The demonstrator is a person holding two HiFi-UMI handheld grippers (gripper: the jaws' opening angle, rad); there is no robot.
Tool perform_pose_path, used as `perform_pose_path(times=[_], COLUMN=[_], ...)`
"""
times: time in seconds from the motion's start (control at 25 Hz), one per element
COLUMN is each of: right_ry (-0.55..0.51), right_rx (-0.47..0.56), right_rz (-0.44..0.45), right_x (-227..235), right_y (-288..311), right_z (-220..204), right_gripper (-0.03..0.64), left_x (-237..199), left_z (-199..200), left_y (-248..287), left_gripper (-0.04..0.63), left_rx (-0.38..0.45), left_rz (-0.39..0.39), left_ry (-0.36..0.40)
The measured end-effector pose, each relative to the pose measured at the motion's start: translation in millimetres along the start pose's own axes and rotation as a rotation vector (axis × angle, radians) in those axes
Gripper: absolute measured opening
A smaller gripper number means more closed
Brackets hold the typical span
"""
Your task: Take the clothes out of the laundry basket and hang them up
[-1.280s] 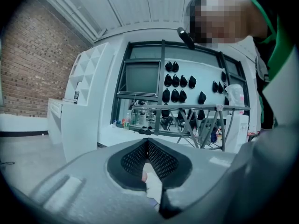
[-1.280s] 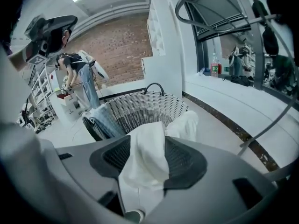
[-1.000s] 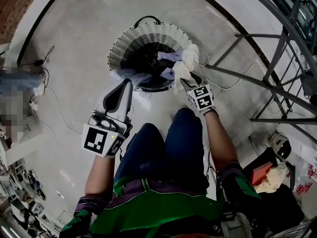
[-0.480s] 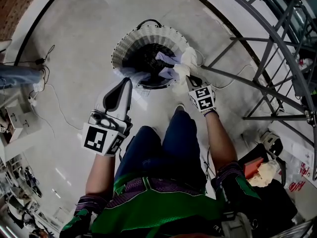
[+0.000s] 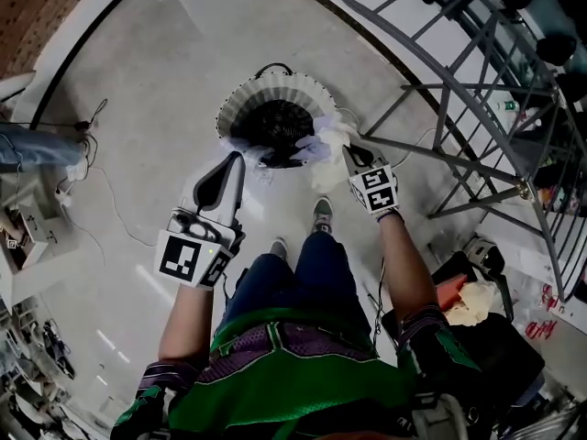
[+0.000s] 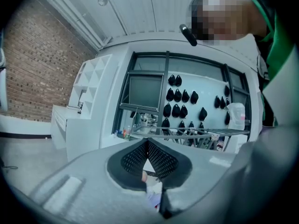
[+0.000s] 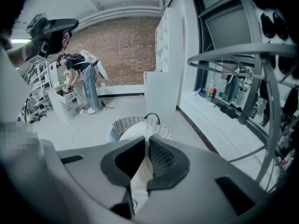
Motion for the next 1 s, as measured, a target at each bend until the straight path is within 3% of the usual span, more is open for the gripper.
perform_pose_path(times=[0.16,0.52,1.0], right_ry=[-0.008,-0.010,-0.005], right_rx=[0.021,0.094,0.270], right_rz=[-0.019,-0.085,-0.207], right_x=[-17,-49,-96], right_y=[-47,-141,-282], right_z=[37,95,147], right_gripper=[0.026,0.025,0.023], left_x=[3,13,41], left_z=[42,106,154], left_y=[-23,-69,-111], left_gripper=[0.017,0.017,0.017], left_rx=[-0.016,0.053,0.144], left_rz=[-0.011,-0.041,-0.136], left_ry=[0.004,0.020,0.054])
Point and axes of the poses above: the fingertips, and each gripper's own axes: y forward along the fingers, x to its right, z out of its top, the point moved 6 cm from there along -y, backward along the fingers, and after that the axes turned 7 degrees about y, right-handed, at the moved point
